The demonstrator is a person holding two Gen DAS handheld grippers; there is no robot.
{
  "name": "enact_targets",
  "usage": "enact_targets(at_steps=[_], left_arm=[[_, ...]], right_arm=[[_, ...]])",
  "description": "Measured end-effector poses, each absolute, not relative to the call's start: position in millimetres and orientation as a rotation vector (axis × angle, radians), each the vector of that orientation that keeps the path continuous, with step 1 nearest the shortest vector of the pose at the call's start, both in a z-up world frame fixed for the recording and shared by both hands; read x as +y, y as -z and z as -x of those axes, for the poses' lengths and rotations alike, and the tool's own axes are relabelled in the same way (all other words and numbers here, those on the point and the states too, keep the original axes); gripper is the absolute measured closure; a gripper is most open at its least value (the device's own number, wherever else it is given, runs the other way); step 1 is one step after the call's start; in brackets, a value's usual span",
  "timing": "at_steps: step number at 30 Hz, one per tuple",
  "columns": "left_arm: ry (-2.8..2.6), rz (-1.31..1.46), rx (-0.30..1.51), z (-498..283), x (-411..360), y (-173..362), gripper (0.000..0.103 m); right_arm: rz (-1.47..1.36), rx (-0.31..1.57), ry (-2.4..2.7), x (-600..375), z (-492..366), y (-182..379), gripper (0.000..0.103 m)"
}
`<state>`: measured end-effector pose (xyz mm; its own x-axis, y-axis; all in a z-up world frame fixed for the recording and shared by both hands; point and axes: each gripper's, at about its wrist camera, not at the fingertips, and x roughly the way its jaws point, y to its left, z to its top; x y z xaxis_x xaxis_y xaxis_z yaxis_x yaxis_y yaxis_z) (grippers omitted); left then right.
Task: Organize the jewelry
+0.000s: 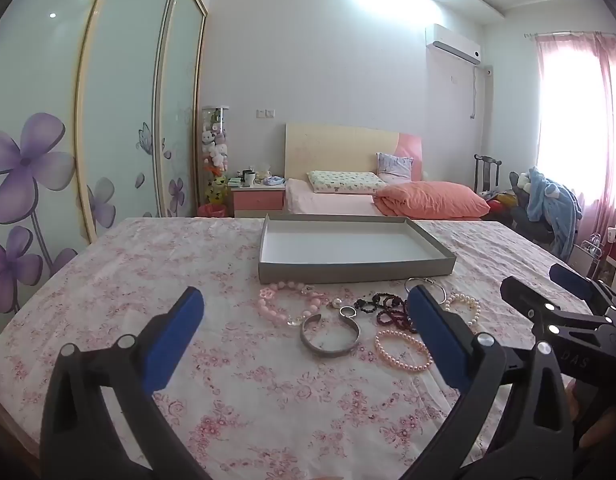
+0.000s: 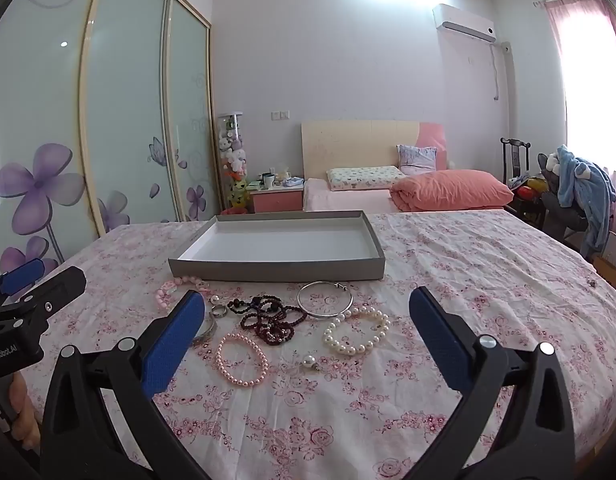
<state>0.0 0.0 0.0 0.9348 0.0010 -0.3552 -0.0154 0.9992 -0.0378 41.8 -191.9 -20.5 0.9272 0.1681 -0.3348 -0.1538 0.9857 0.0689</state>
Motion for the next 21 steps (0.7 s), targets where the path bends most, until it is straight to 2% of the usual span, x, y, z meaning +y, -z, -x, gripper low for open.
enact_targets(at_steps=[21], left_arm=[[-0.01, 0.049, 0.366, 0.0, 0.5, 0.0, 0.004]], right_arm=[[-0.047, 0.343, -0.17, -190.8, -41.0, 19.6, 0.002]])
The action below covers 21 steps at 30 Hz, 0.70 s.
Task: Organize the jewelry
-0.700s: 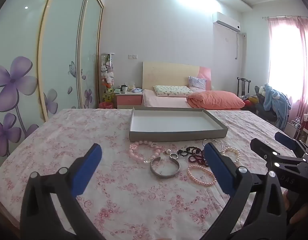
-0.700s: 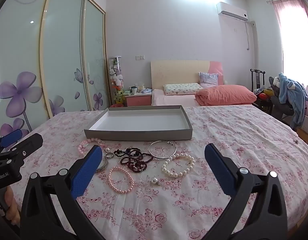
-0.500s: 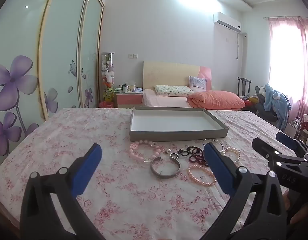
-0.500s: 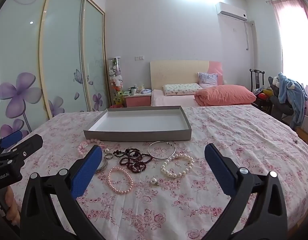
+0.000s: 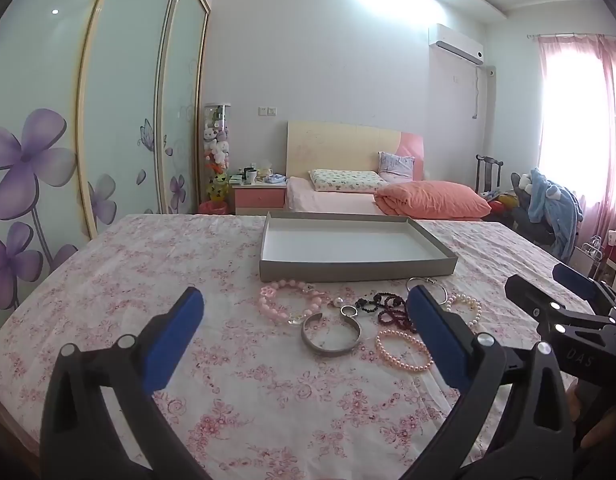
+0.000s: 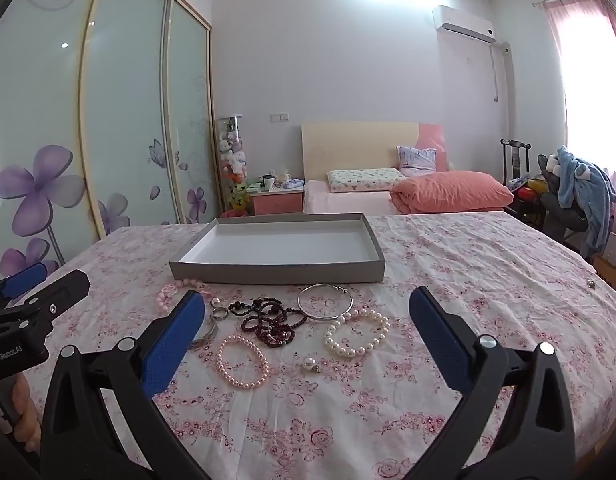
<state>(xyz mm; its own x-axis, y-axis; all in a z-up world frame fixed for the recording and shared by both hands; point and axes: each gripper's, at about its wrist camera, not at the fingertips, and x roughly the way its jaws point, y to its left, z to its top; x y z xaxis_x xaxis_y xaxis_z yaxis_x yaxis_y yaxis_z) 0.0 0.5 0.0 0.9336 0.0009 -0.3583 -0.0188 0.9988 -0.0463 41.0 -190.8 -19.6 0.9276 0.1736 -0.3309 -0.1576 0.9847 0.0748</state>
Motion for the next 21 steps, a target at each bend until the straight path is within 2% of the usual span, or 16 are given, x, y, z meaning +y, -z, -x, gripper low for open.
enact_targets(at_steps=[21], left_arm=[[-0.01, 0.052, 0.369, 2.3, -2.7, 5.4, 0.004]], right_arm=[[-0.047, 0.342, -0.169, -189.3, -40.7, 17.7, 0.002]])
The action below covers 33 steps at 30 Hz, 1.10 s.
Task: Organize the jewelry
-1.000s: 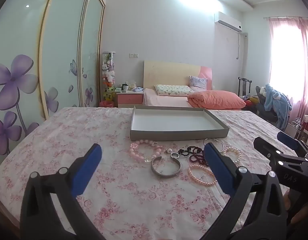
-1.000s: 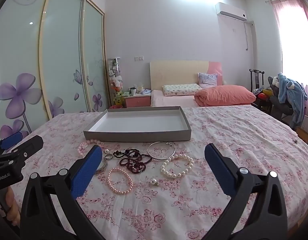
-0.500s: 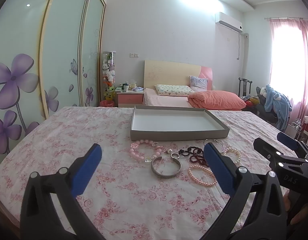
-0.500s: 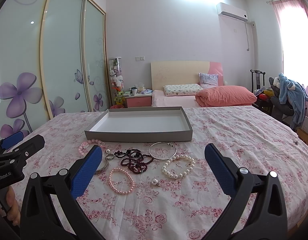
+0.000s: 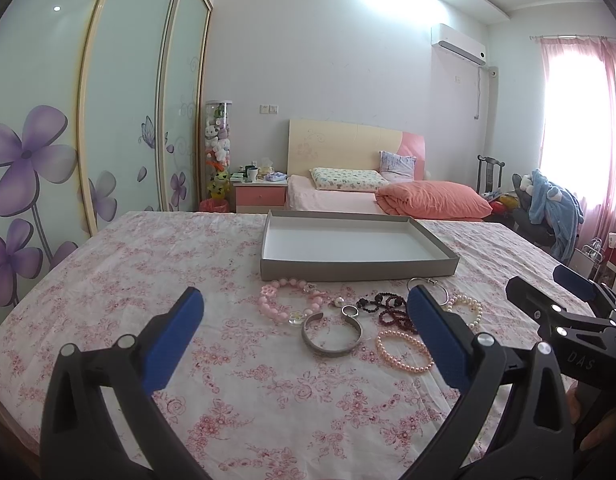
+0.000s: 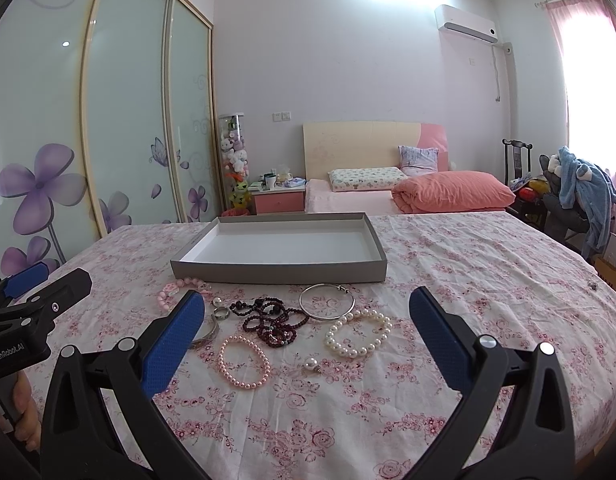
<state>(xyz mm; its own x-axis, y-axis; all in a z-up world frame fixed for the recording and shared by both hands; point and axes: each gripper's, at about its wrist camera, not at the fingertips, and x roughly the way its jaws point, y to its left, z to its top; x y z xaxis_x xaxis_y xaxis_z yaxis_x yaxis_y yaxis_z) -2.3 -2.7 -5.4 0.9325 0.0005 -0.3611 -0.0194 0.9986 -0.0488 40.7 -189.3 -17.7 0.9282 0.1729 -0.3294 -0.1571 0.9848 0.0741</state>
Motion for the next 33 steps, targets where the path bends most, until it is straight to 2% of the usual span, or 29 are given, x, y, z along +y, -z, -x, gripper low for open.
enact_targets(at_steps=[33], left_arm=[[-0.01, 0.059, 0.374, -2.5, 1.0, 7.6, 0.004]], right_arm=[[-0.046, 0.345, -0.169, -187.3, -40.5, 18.3, 0.002]])
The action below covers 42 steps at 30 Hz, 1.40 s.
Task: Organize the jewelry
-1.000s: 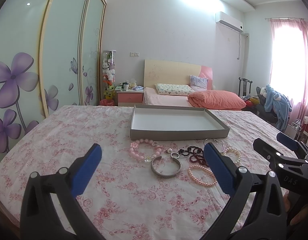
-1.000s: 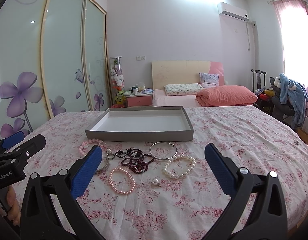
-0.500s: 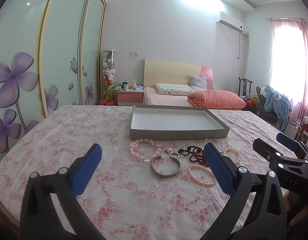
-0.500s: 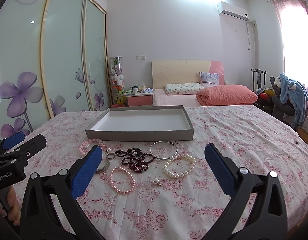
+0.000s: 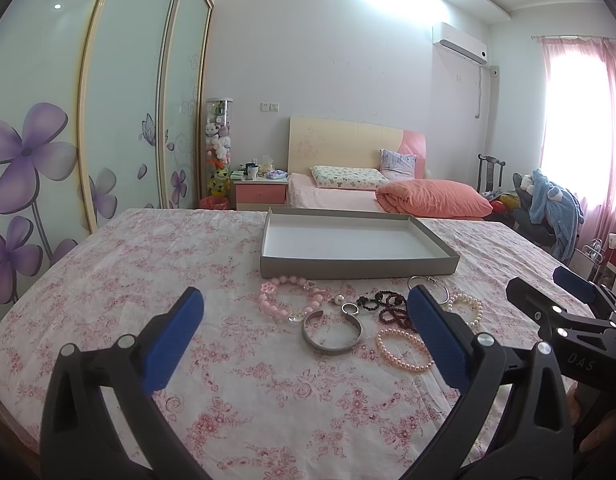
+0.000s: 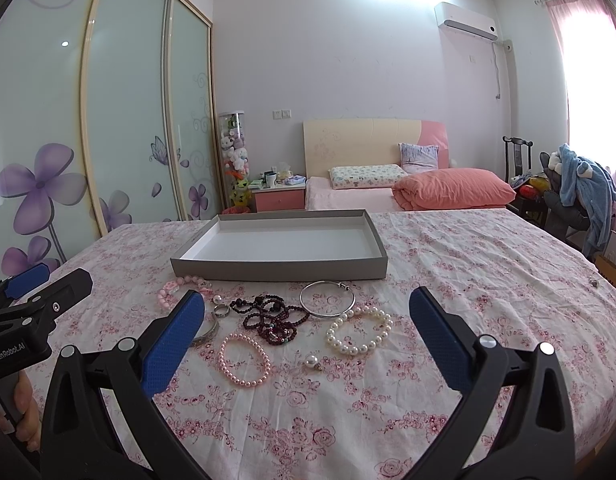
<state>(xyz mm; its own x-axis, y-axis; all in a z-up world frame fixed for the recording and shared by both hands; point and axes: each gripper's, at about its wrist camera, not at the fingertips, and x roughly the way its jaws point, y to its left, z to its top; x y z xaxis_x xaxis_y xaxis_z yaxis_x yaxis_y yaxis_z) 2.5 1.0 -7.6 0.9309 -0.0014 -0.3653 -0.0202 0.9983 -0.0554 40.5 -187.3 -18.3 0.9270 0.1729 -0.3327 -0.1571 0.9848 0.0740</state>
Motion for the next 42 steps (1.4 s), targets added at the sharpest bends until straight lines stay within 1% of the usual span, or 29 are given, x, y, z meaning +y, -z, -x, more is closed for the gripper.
enact_targets(at_steps=[20, 21, 25, 28, 36, 38, 40, 41, 42], left_arm=[[-0.012, 0.058, 0.379, -3, 1, 9, 0.004], [-0.016, 0.057, 0.382, -5, 3, 20, 0.004], [-0.024, 0.056, 0.408, -9, 4, 29, 0.004], [-0.026, 0.065, 0.455, -19, 8, 34, 0.004], [-0.02, 0.112, 0.603, -47, 18, 48, 0.004], [-0.014, 0.12, 0.638, -54, 20, 52, 0.004], [-0.008, 0.129, 0.662, -60, 21, 56, 0.004], [-0.003, 0.135, 0.675, -63, 21, 58, 0.004], [-0.003, 0.138, 0.684, -66, 21, 59, 0.004]], right_arm=[[-0.051, 0.352, -0.169, -188, -39, 19, 0.002], [-0.051, 0.354, -0.168, -186, -38, 20, 0.002], [-0.059, 0.371, -0.168, -191, -48, 31, 0.002], [-0.085, 0.42, -0.168, -198, -59, 37, 0.002], [-0.128, 0.619, -0.151, -206, -90, 60, 0.002], [-0.11, 0.655, -0.149, -203, -95, 65, 0.009], [-0.102, 0.69, -0.157, -201, -100, 71, 0.028], [-0.103, 0.714, -0.16, -200, -103, 75, 0.032], [-0.105, 0.738, -0.162, -199, -106, 78, 0.037]])
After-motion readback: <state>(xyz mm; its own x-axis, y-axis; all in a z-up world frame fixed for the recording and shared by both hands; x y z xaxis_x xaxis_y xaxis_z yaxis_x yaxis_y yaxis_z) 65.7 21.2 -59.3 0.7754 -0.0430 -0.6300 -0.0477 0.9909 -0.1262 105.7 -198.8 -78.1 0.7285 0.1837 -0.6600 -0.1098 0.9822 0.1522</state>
